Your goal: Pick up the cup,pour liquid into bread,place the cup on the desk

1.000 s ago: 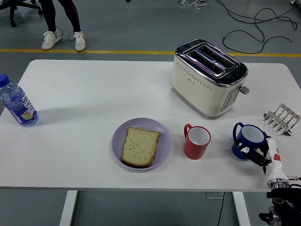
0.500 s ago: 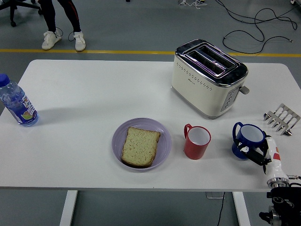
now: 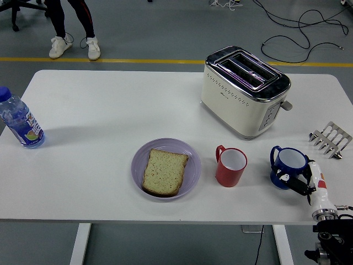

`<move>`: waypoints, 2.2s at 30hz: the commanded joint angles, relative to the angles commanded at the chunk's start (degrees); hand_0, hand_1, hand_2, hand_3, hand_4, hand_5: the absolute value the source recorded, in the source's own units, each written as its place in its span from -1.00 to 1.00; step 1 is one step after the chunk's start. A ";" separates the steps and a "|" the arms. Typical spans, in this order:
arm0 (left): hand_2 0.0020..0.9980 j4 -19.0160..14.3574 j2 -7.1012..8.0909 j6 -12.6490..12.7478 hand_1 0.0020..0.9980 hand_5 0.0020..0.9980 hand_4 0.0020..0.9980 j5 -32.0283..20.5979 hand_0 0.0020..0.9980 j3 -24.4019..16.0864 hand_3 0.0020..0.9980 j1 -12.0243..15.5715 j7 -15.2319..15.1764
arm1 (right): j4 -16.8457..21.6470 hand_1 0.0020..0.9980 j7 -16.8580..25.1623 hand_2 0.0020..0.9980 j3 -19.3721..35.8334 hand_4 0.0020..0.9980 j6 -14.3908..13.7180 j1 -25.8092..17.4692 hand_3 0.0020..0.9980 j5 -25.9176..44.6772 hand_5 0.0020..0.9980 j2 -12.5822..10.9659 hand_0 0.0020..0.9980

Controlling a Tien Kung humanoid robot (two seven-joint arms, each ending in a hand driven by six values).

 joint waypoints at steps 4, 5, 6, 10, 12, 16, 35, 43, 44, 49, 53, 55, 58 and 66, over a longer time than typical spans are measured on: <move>0.47 0.00 -0.04 0.02 0.42 0.89 -0.18 -0.15 0.34 0.13 0.31 0.02 -0.05 | -0.05 0.22 0.05 0.36 0.14 0.63 -0.39 -0.10 0.44 -0.66 -0.82 -0.03 0.45; 0.47 0.00 -0.05 0.03 0.42 0.89 -0.18 -0.23 0.34 0.24 0.31 0.01 -0.06 | -0.13 0.22 0.04 0.36 0.13 0.63 -0.50 -0.13 0.44 -0.81 -0.82 -0.06 0.45; 0.47 0.00 -0.06 0.03 0.42 0.89 -0.18 -0.31 0.34 0.34 0.31 0.01 -0.07 | -0.21 0.22 0.03 0.36 0.13 0.63 -0.57 -0.14 0.44 -0.93 -0.82 -0.09 0.45; 0.47 0.00 -0.02 0.08 0.42 0.89 -0.18 -1.25 0.35 1.07 0.31 -0.05 -0.28 | -0.36 0.26 -0.25 0.43 0.28 0.70 -0.73 -0.19 0.60 -1.54 -0.84 -0.09 0.48; 0.47 0.00 -0.03 0.09 0.42 0.89 -0.18 -1.23 0.35 1.10 0.31 -0.08 -0.27 | -0.41 0.26 -0.33 0.43 0.27 0.70 -0.82 -0.20 0.60 -1.84 -0.84 -0.06 0.48; 0.47 0.00 -0.07 0.08 0.42 0.89 -0.18 -1.13 0.35 1.00 0.31 -0.08 -0.22 | -0.58 0.29 -0.53 0.47 0.28 0.73 -0.91 -0.21 0.69 -2.43 -0.88 -0.03 0.50; 0.47 0.00 -0.05 0.08 0.42 0.89 -0.18 -0.35 0.34 0.06 0.31 -0.24 -0.11 | -0.92 0.41 -0.48 0.67 0.68 0.83 -1.58 -0.05 0.91 -4.10 -0.94 0.16 0.61; 0.47 0.00 -0.01 0.07 0.42 0.89 -0.18 -0.19 0.34 -0.08 0.31 -0.33 -0.12 | -0.88 0.54 -0.27 0.79 0.83 0.87 -1.39 0.04 1.00 -4.52 -0.99 0.12 0.73; 0.47 0.00 -0.01 0.06 0.42 0.89 -0.18 -0.20 0.34 -0.06 0.31 -0.34 -0.13 | -0.86 0.54 -0.26 0.79 0.84 0.87 -1.39 0.05 1.00 -4.55 -0.99 0.12 0.73; 0.47 0.00 0.02 0.06 0.42 0.88 -0.18 0.07 0.34 -0.35 0.31 -0.29 -0.08 | -0.92 0.59 -0.21 0.83 0.87 0.87 -1.22 -0.10 1.00 -4.58 -0.98 0.15 0.80; 0.47 0.00 0.13 0.03 0.42 0.88 -0.18 -0.06 0.34 -0.05 0.30 -0.34 -0.11 | -0.73 0.62 0.05 0.85 0.84 0.88 -1.23 -0.23 1.00 -4.51 -1.00 0.08 0.82; 0.47 0.00 0.15 0.02 0.42 0.88 -0.18 -0.18 0.34 0.06 0.30 -0.34 -0.12 | -0.58 0.62 0.20 0.85 0.91 0.88 -1.28 -0.41 1.00 -4.40 -1.00 -0.05 0.82; 0.47 0.00 0.15 0.03 0.42 0.88 -0.18 -0.16 0.34 -0.16 0.30 -0.27 -0.14 | -0.28 0.66 0.37 0.87 1.10 0.89 -1.35 -0.64 1.00 -4.33 -1.00 -0.12 0.84; 0.47 0.00 0.23 0.00 0.42 0.88 -0.18 0.00 0.34 -0.15 0.30 -0.34 -0.18 | 1.53 0.66 -0.23 0.88 1.06 0.89 -1.55 -0.98 1.00 -5.29 -1.00 -0.29 0.85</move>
